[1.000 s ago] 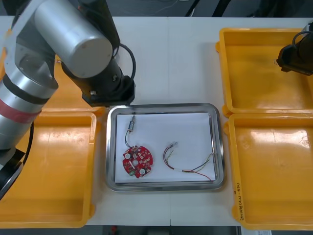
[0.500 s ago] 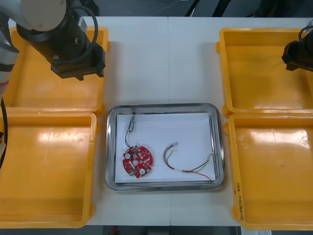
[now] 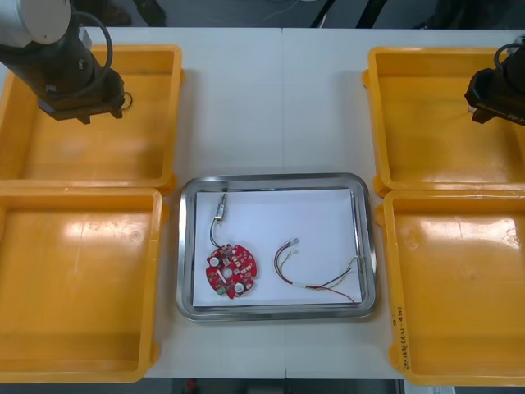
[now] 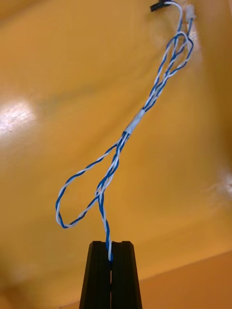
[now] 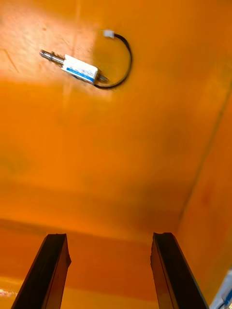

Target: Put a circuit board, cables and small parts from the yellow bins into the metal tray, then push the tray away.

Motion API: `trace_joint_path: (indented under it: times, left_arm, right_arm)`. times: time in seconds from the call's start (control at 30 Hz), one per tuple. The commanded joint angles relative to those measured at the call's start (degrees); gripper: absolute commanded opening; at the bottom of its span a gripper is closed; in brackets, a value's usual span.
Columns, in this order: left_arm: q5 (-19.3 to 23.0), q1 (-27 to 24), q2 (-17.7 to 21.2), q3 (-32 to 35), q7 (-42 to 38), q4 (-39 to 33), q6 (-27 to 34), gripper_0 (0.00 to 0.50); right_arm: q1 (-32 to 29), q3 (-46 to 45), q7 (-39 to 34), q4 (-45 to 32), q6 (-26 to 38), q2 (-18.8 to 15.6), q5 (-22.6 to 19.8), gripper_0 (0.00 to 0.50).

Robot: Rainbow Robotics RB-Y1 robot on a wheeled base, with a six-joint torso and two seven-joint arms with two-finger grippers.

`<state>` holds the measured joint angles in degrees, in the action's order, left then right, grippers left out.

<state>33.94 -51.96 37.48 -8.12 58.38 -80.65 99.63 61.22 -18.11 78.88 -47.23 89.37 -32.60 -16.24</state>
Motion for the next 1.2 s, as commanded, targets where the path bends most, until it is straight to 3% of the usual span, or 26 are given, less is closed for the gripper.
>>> trace_joint_path:
  times: [0.03,0.3,0.67,1.07,1.1,1.13,1.17,1.2]
  left_arm:
    - [-3.2,-3.0,2.4,3.1,8.4,3.3,-5.4,0.5]
    - [-4.5,-3.3,2.2,5.2,9.6,8.0,-12.9,0.5]
    - [-4.8,-10.2,-0.9,5.7,14.9,26.8,-23.0,0.5]
    - [-5.6,-14.0,-4.6,5.6,16.1,38.9,-34.3,0.5]
    - [-5.7,-14.4,-4.9,5.7,16.1,39.3,-34.5,0.5]
    - [-5.8,-14.4,-4.9,5.7,16.1,39.4,-34.5,0.5]
    - [-5.9,-14.5,-5.0,5.7,16.1,39.4,-34.5,0.5]
    - [-5.9,-14.5,-5.0,5.6,16.1,39.5,-34.6,0.5]
  right_arm:
    - [-1.5,1.1,-4.5,-7.0,3.1,2.5,1.3,0.0]
    - [-4.8,1.3,-6.3,-15.4,8.2,4.0,2.1,0.0]
    - [-9.7,1.0,-8.3,-26.9,14.0,7.6,3.8,0.0]
    - [-11.5,0.9,-9.1,-28.9,13.6,8.9,4.2,0.008]
    - [-11.5,1.0,-9.0,-28.9,13.5,8.9,4.1,0.126]
    - [-11.5,0.9,-9.1,-28.9,13.5,8.9,4.1,0.176]
    - [-11.5,0.9,-9.1,-28.9,13.5,8.9,4.2,0.176]
    - [-11.5,0.9,-9.1,-28.9,13.5,8.9,4.2,0.39]
